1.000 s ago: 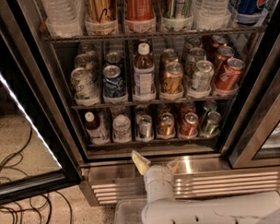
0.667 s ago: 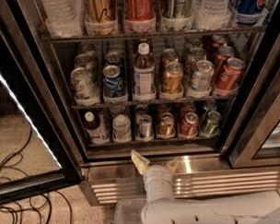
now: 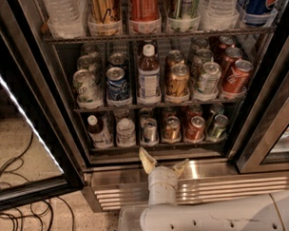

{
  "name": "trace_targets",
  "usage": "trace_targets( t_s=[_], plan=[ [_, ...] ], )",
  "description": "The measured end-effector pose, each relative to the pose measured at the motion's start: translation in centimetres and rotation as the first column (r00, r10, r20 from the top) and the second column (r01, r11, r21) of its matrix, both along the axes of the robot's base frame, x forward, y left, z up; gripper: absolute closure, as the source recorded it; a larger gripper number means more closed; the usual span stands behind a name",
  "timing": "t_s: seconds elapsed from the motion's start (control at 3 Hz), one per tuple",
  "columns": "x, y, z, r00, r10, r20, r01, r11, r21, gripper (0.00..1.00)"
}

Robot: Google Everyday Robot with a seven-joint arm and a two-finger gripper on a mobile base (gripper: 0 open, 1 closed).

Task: Pick orange can from bottom shelf of fridge

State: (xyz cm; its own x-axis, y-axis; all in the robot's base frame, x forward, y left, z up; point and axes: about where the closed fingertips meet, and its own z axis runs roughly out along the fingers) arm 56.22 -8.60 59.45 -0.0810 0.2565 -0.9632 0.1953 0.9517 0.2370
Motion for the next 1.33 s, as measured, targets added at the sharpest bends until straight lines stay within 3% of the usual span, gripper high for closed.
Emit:
trace_targets(
  t_s=[0.67, 1.33],
  plan=[
    [1.7, -1.8, -0.6, 0.9933, -0.099, 0.060, 0.097, 0.995, 0.031, 0.11],
    [2.7, -2.3, -0.7, 0.9901, -0.114, 0.082, 0.117, 0.993, -0.022, 0.15]
  ],
)
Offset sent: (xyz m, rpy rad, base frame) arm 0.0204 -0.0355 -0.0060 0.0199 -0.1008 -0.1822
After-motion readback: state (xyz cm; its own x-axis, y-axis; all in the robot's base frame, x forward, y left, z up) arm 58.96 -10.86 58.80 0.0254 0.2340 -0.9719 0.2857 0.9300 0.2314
